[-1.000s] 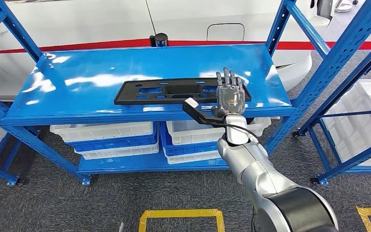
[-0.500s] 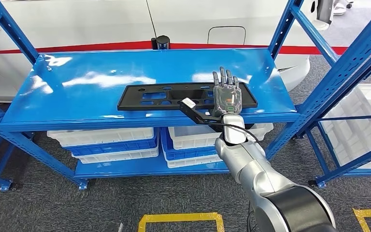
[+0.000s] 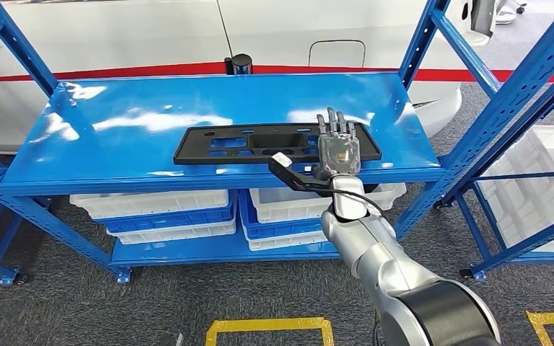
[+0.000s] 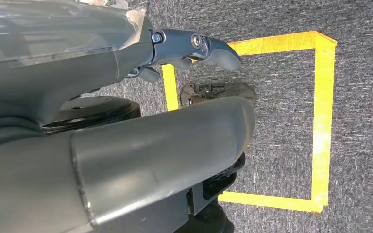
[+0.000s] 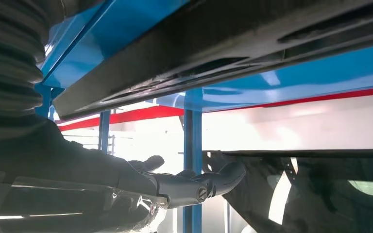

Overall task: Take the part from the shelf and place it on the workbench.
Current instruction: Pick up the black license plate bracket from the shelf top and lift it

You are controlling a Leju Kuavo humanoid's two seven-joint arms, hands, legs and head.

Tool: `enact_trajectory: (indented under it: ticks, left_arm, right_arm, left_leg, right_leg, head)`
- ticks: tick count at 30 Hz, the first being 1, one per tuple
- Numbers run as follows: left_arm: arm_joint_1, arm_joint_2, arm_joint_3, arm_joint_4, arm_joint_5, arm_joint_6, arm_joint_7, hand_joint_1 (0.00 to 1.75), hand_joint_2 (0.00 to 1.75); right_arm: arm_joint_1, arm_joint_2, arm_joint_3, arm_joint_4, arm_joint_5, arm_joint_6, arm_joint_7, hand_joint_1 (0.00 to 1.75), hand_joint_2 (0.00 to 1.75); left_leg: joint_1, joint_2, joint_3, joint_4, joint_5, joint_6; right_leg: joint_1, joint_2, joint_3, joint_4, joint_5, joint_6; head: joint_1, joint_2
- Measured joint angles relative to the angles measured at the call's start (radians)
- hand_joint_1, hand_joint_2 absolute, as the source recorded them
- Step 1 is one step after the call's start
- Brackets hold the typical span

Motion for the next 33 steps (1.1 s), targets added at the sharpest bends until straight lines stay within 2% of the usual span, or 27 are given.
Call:
enact_trajectory:
  ticks: [3, 8, 14, 17, 18, 21, 29, 33]
  left_arm:
    - [0.003, 0.000, 0.003, 0.000, 0.011, 0.008, -0.002, 0.00, 0.00]
    - [0.013, -0.001, 0.010, 0.000, 0.023, 0.015, -0.011, 0.00, 0.00]
    - [0.021, -0.002, 0.011, 0.000, 0.029, 0.021, -0.015, 0.00, 0.00]
    - [0.024, -0.002, 0.011, 0.000, 0.030, 0.019, -0.016, 0.00, 1.31]
    - [0.025, -0.002, 0.011, 0.000, 0.031, 0.017, -0.018, 0.00, 1.31]
    - [0.028, -0.002, 0.011, 0.000, 0.032, 0.007, -0.026, 0.00, 0.00]
    - [0.030, -0.002, 0.016, 0.000, 0.034, 0.002, -0.038, 0.00, 0.00]
    - [0.032, -0.002, 0.025, 0.000, 0.051, 0.014, -0.040, 0.00, 0.00]
  right_arm:
    - [0.000, 0.005, 0.000, 0.005, -0.001, 0.006, -0.014, 1.75, 1.75]
    - [0.001, 0.016, -0.011, 0.016, -0.007, 0.017, -0.060, 1.75, 1.75]
    - [0.001, 0.018, -0.021, 0.029, -0.007, 0.017, -0.068, 1.75, 1.75]
    - [-0.001, 0.020, -0.024, 0.030, -0.007, 0.016, -0.069, 1.75, 1.75]
    - [-0.001, 0.020, -0.025, 0.030, -0.007, 0.015, -0.070, 1.75, 1.75]
    - [-0.001, 0.022, -0.026, 0.030, -0.006, 0.012, -0.072, 1.75, 1.75]
    - [0.000, 0.025, -0.029, 0.030, -0.004, 0.001, -0.070, 1.75, 1.75]
    - [0.002, 0.025, -0.033, 0.030, -0.002, -0.042, -0.073, 1.75, 1.75]
  left_leg:
    - [0.001, 0.000, 0.000, 0.000, 0.000, 0.000]
    - [0.001, 0.000, 0.000, 0.000, 0.000, 0.000]
    - [0.001, 0.000, 0.000, -0.001, 0.000, 0.000]
    - [0.001, 0.000, 0.002, -0.001, 0.000, 0.000]
    - [0.001, 0.000, 0.002, -0.001, 0.000, 0.000]
    - [0.001, 0.000, 0.003, -0.001, 0.000, 0.000]
    - [0.001, 0.000, 0.005, -0.001, 0.000, 0.000]
    - [0.001, 0.000, 0.005, -0.001, 0.000, 0.000]
  right_leg:
    - [0.001, 0.000, 0.000, 0.000, 0.000, 0.000]
    - [0.001, 0.000, -0.001, 0.000, 0.000, 0.000]
    - [0.001, 0.000, 0.000, 0.000, 0.000, 0.000]
    - [0.001, 0.000, 0.001, 0.000, 0.000, 0.000]
    - [0.001, 0.000, 0.001, 0.000, 0.000, 0.000]
    - [0.001, 0.000, 0.002, 0.000, 0.000, 0.000]
    - [0.001, 0.000, 0.004, 0.000, 0.000, 0.000]
    - [0.001, 0.000, 0.004, 0.000, 0.000, 0.000]
  head:
    - [0.000, 0.000]
    - [0.000, 0.000]
    - [0.000, 0.000]
    - [0.000, 0.000]
    - [0.000, 0.000]
    - [0.000, 0.000]
    - [0.000, 0.000]
    - [0.000, 0.000]
